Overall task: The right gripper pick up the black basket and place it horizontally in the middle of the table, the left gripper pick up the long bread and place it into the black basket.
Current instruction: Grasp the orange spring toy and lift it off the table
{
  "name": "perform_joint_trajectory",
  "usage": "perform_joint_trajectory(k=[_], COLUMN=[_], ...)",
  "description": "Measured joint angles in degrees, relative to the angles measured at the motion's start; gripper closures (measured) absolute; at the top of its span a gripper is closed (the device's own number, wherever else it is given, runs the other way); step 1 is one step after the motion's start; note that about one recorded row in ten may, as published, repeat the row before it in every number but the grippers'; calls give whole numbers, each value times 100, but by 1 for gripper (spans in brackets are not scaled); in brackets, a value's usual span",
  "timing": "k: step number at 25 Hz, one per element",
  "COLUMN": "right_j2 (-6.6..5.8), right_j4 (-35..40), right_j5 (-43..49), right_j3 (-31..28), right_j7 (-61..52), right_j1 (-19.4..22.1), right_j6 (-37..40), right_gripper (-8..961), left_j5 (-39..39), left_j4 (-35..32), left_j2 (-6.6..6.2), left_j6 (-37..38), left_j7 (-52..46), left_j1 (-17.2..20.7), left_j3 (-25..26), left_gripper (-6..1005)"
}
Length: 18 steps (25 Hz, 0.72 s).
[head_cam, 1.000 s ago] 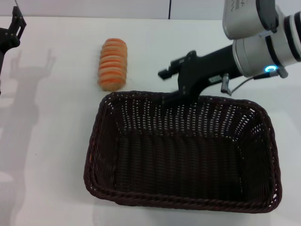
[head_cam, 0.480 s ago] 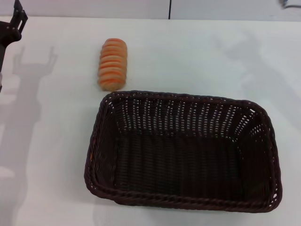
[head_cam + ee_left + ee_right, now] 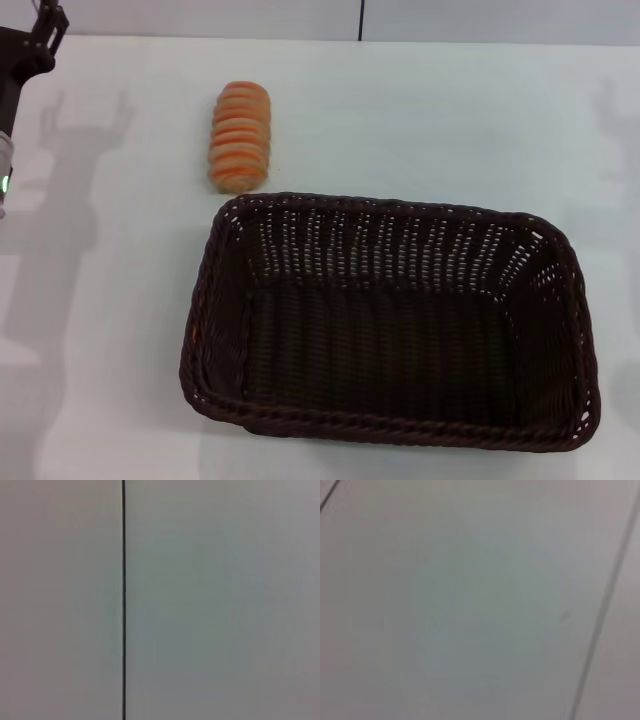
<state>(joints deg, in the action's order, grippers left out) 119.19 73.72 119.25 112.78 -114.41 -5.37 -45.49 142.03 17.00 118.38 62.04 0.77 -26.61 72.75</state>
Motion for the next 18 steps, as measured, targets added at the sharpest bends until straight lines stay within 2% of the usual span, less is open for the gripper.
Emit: perform_joint_trajectory(k=[1,2,4,5,8,9,10,12,13,14,16,17,18], right_j2=[-1,-1,-4,-4,6,16,16,10,5,-1,1,5,7], right_j4=[-486,-486,-1001,-1001,-1089,-1139,-1139,-1217,-1254,-1333,-1361,-1371,-1383], right_j5=[418,418,580,580,596,601,601,531,486,407,385,351,301], right_j3=[185,185,355,355,382,407,407,462,492,538,549,554,569], right_j7=[-865,-865,-2189,-2189,-2957,-3284,-3284,-3444,-3479,-3503,-3507,-3511,-3517], right_j1=[128,128,446,446,1011,1329,1329,1540,1607,1737,1796,1849,1898], right_j6=[-687,-687,-1417,-1417,-1532,-1563,-1563,-1604,-1629,-1671,-1686,-1692,-1708], right_gripper=[116,116,116,116,116,117,117,117,117,117,117,118,118], left_j5=[7,7,180,180,554,823,823,1080,1080,1363,1498,1498,1560], left_j4=[5,5,85,85,515,1230,1230,2090,2090,3246,3873,3873,4178], left_j2=[0,0,-9,-9,-65,-165,-165,-299,-299,-415,-422,-422,-418], left_j6=[-2,-2,-11,-11,-436,-1273,-1273,-2443,-2443,-4043,-5065,-5065,-5568], left_j7=[-10,-10,-5,-5,-48,-59,-59,-26,-26,-10,4,4,13], left_j1=[-2,-2,-2,-2,55,186,186,340,340,471,507,507,517], left_j3=[-47,-47,-184,-184,-227,-201,-201,-146,-146,53,244,244,346], left_gripper=[138,138,138,138,138,138,138,139,139,139,139,139,139])
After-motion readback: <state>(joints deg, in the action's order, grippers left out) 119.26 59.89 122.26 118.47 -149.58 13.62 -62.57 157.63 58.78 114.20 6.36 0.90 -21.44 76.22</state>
